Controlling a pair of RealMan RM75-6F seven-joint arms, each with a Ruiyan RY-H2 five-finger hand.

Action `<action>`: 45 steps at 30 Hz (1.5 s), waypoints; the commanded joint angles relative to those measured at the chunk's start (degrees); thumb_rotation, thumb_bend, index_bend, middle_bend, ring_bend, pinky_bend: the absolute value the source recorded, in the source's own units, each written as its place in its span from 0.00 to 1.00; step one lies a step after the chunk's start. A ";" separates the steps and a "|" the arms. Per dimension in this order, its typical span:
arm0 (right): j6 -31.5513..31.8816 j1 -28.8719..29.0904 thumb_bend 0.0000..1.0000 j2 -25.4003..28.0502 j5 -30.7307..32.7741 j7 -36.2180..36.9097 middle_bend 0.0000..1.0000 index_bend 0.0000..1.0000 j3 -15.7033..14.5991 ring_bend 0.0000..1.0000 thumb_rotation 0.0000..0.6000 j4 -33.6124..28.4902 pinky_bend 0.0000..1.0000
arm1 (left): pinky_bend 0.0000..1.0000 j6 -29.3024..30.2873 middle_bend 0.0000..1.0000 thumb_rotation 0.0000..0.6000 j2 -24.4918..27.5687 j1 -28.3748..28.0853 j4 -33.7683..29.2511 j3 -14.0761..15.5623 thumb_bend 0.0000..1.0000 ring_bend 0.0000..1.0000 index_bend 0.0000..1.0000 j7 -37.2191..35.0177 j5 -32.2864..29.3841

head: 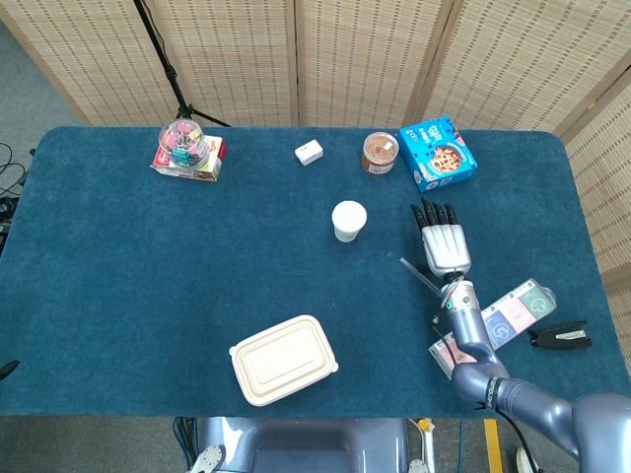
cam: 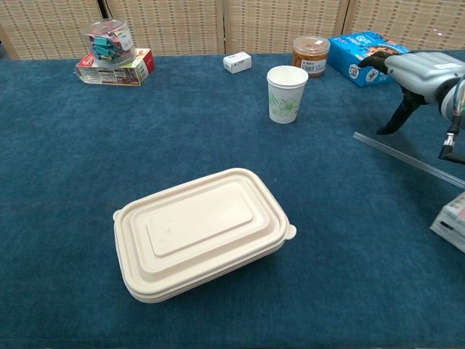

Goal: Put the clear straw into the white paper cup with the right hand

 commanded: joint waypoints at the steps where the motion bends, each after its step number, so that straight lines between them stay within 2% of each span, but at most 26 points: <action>1: 1.65 -0.96 0.00 1.90 -0.28 1.87 0.00 0.00 1.07 0.00 1.00 -4.16 0.00 | 0.00 0.06 0.00 1.00 0.02 0.04 0.02 0.01 0.00 0.00 0.00 -0.08 0.01; 4: 1.38 -2.74 0.00 4.88 3.93 3.84 0.00 0.11 3.34 0.00 1.00 -13.52 0.00 | 0.00 0.26 0.00 1.00 0.04 0.11 0.05 0.06 0.00 0.00 0.00 -0.23 0.22; 6: 0.28 -3.41 0.00 6.37 7.92 2.75 0.00 0.24 3.72 0.00 1.00 -18.07 0.00 | 0.00 0.32 0.00 1.00 0.04 0.12 0.06 0.14 0.00 0.00 0.00 -0.15 0.43; 9: -0.40 -3.66 0.00 7.02 12.70 0.83 0.00 0.33 3.67 0.00 1.00 -21.72 0.00 | 0.00 0.53 0.00 1.00 -0.03 0.21 0.11 0.22 0.00 0.00 0.00 -0.03 0.63; 11: -0.30 -3.41 0.00 6.87 14.68 -0.40 0.00 0.35 3.47 0.00 1.00 -22.63 0.00 | 0.00 0.62 0.00 1.00 -0.06 0.24 0.15 0.24 0.00 0.00 0.00 -0.05 0.72; 23: 1.74 -0.75 0.00 1.98 19.68 -3.58 0.00 0.37 3.86 0.00 1.00 -17.21 0.00 | 0.00 0.37 0.00 1.00 0.09 0.10 0.38 0.14 0.00 0.00 0.00 -0.72 0.52; 27: 2.10 -0.54 0.07 1.63 22.39 -5.09 0.00 0.37 4.12 0.00 1.00 -14.51 0.00 | 0.00 0.36 0.00 1.00 0.28 0.09 0.64 0.05 0.00 0.00 0.00 -1.64 0.40; 45: -0.13 -0.14 0.20 3.21 29.58 -6.27 0.00 0.40 4.83 0.00 1.00 -15.34 0.00 | 0.00 0.67 0.00 1.00 0.21 0.20 0.72 0.34 0.00 0.00 0.00 -1.73 1.00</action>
